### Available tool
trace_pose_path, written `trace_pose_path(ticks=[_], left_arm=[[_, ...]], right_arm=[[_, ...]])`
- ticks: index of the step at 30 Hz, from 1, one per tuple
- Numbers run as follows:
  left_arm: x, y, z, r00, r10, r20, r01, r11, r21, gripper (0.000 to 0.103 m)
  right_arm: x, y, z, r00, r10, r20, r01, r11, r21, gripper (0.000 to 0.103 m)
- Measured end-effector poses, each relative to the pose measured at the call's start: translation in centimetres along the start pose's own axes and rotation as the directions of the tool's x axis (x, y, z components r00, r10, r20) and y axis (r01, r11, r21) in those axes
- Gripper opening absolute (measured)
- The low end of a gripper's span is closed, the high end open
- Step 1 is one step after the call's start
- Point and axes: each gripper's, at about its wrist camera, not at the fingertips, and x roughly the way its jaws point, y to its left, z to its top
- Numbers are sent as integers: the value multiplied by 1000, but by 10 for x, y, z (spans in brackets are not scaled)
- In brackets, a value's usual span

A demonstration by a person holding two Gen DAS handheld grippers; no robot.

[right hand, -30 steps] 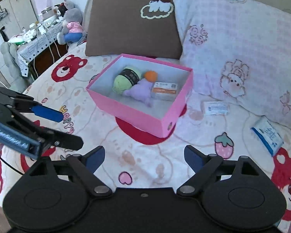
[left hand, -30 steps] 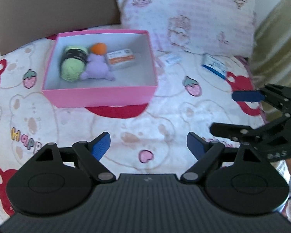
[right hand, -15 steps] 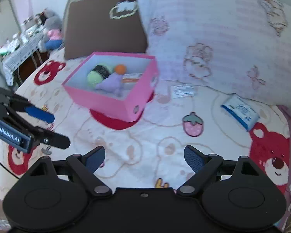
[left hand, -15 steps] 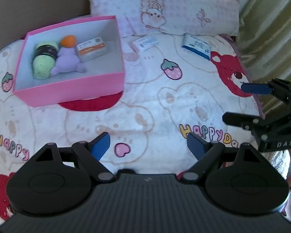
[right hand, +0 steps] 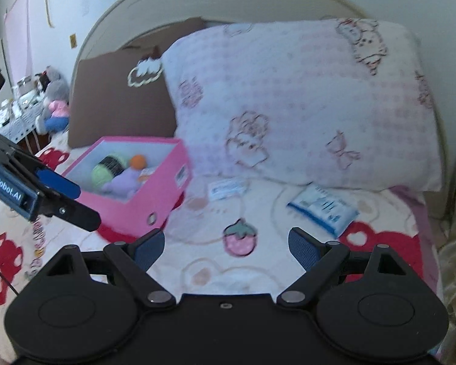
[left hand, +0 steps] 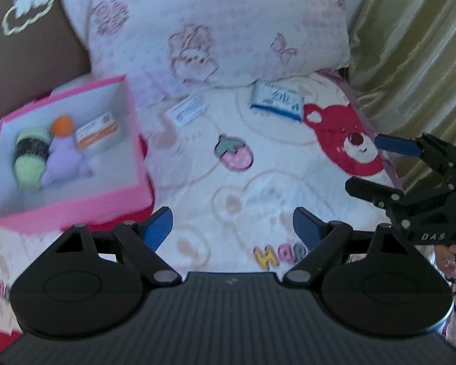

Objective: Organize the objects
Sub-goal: 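Move the left gripper toward the blue-and-white wet-wipes pack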

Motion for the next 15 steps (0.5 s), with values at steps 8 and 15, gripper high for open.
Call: trace_pose_path(ticks=[8, 15], left_arm=[[58, -7, 39, 991, -114, 68, 115, 993, -13, 86], [118, -6, 71, 985, -131, 111, 135, 990, -30, 85]], right_arm=[[39, -46, -8, 965, -237, 113, 244, 969, -51, 91], [90, -76, -5, 969, -241, 62, 243, 969, -34, 90]])
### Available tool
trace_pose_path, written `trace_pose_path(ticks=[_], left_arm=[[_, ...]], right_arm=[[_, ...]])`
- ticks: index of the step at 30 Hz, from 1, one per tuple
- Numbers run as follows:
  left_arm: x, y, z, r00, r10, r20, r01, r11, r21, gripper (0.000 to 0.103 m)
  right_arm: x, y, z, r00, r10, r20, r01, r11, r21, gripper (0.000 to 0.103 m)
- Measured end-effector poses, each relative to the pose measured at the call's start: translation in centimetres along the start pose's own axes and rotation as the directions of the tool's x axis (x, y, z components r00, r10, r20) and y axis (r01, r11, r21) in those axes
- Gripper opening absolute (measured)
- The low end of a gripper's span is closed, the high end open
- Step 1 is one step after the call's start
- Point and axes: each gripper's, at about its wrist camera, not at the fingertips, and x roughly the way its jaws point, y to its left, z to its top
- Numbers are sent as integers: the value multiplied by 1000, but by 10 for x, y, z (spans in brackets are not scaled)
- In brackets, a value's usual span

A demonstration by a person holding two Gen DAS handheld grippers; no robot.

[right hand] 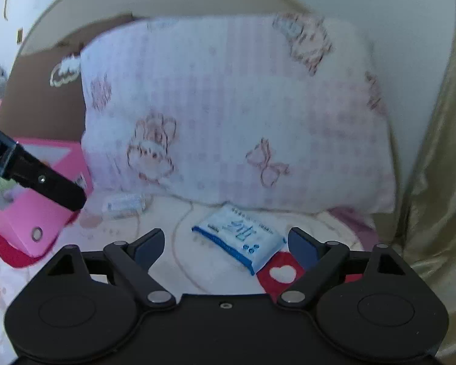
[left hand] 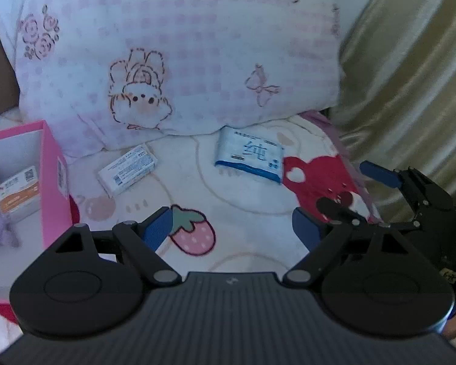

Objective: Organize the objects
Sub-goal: 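Move the left gripper toward the blue-and-white wet-wipes pack, then lower the left gripper onto the wet-wipes pack and close on it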

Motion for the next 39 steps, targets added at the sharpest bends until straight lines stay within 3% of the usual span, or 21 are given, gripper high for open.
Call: trace_pose_path(ticks=[7, 16, 22, 28, 31, 37, 39], left_arm=[[41, 12, 15, 999, 43, 33, -44, 998, 35, 86], [100, 22, 27, 998, -26, 53, 27, 999, -26, 85], [132, 28, 31, 997, -17, 70, 21, 998, -62, 85], [157, 8, 36, 989, 73, 128, -76, 997, 23, 84], [167, 2, 40, 993, 46, 113, -51, 998, 35, 84], [192, -6, 44, 996, 34, 77, -37, 999, 38, 82], [202, -5, 44, 998, 35, 50, -36, 999, 13, 77]], right_arm=[[44, -13, 4, 998, 55, -18, -54, 998, 23, 90], [91, -27, -34, 1000, 31, -6, -30, 990, 139, 90], [110, -45, -44, 998, 63, -1, -61, 969, 239, 90], [118, -49, -48, 996, 83, 8, -83, 969, 234, 86], [123, -55, -50, 998, 65, -4, -63, 967, 248, 85], [130, -68, -54, 996, 86, -22, -75, 945, 319, 70], [132, -70, -56, 995, 99, -26, -84, 936, 342, 61]])
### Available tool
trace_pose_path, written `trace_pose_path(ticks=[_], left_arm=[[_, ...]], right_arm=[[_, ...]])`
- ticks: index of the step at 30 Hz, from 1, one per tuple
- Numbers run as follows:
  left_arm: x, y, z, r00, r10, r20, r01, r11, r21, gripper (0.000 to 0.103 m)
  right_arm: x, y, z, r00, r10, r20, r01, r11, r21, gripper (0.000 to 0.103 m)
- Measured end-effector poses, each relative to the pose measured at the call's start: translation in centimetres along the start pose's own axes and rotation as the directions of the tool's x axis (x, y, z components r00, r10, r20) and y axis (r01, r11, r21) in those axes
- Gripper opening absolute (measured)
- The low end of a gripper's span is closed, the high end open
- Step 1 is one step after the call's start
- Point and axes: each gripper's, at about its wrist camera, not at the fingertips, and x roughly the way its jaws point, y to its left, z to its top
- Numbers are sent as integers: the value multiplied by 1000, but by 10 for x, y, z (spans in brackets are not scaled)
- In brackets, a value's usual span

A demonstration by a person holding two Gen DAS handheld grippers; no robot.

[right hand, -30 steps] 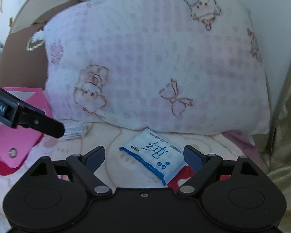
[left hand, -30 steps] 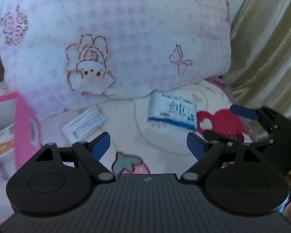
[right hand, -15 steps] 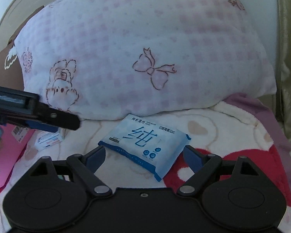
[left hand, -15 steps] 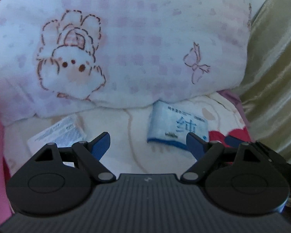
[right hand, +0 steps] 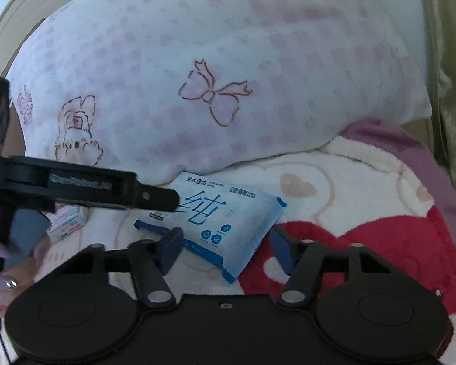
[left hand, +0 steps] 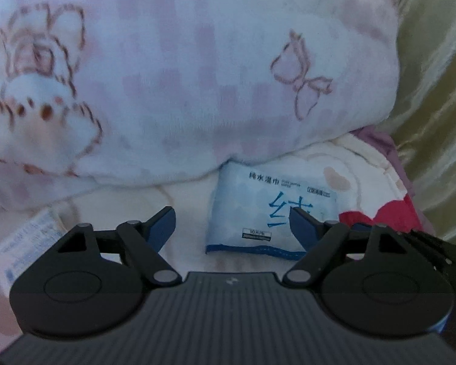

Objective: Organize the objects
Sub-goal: 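Lower the left gripper onto the wet-wipes pack and close on it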

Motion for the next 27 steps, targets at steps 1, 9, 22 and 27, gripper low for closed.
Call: trace_pose_path(ticks=[1, 9, 22, 27], left_arm=[[3, 1, -1, 1000, 6, 0, -6, 1000, -6, 71], [13, -2, 1, 999, 9, 33, -10, 1000, 7, 44], [18, -4, 1, 993, -93, -71, 87, 993, -85, 44], [0, -11, -12, 994, -68, -87, 63, 996, -58, 44]], right_arm=[[1, -2, -1, 1000, 14, -5, -14, 1000, 23, 60], [14, -12, -3, 999, 29, -41, -25, 994, 103, 47], [18, -7, -4, 998, 19, -65, -14, 998, 68, 46], [9, 8, -8, 998, 23, -63, -22, 999, 26, 47]])
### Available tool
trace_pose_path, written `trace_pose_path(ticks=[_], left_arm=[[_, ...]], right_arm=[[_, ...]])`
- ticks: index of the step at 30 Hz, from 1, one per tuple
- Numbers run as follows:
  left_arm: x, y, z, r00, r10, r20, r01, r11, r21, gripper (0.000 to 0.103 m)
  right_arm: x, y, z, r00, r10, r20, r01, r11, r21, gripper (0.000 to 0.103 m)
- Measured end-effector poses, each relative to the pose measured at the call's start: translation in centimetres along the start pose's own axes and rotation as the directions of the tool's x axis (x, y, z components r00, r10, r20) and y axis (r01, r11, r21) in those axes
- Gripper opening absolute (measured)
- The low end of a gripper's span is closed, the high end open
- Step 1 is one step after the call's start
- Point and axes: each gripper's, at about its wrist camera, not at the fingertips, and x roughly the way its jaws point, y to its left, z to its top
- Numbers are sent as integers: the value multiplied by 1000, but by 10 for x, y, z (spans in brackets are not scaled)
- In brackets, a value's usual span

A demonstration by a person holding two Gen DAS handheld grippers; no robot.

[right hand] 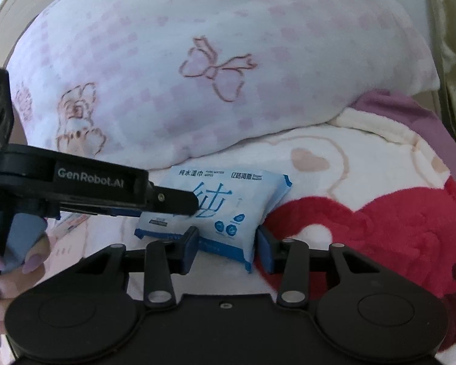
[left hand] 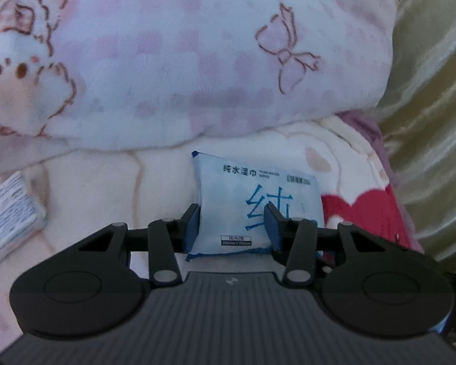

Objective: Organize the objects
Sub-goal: 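Lower the left gripper onto the wet-wipes pack and close on it, then lift the wet-wipes pack with the left gripper toward the pink box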

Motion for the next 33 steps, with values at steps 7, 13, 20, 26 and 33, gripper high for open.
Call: trace_pose_path(ticks=[7, 13, 20, 26, 33], left_arm=[[-33, 15, -24, 999, 38, -15, -39, 995, -93, 42], [-38, 22, -40, 997, 46, -61, -53, 991, -122, 41], [-31, 26, -40, 996, 88, -31, -91, 991, -95, 45], [-23, 33, -39, 999, 23, -31, -27, 988, -153, 41], [-22, 28, -47, 999, -3, -51, -7, 982, -190, 42]], right_arm=[[-13, 30, -8, 998, 35, -45, -38, 997, -60, 53], [-18, 31, -14, 990, 98, -105, -102, 994, -33, 62], [-15, 5, -11, 983, 169, -76, -158, 978, 134, 71], [-6, -2, -13, 986, 147, -85, -134, 981, 138, 48], [-10, 7, -18, 986, 100, -130, -89, 992, 89, 47]])
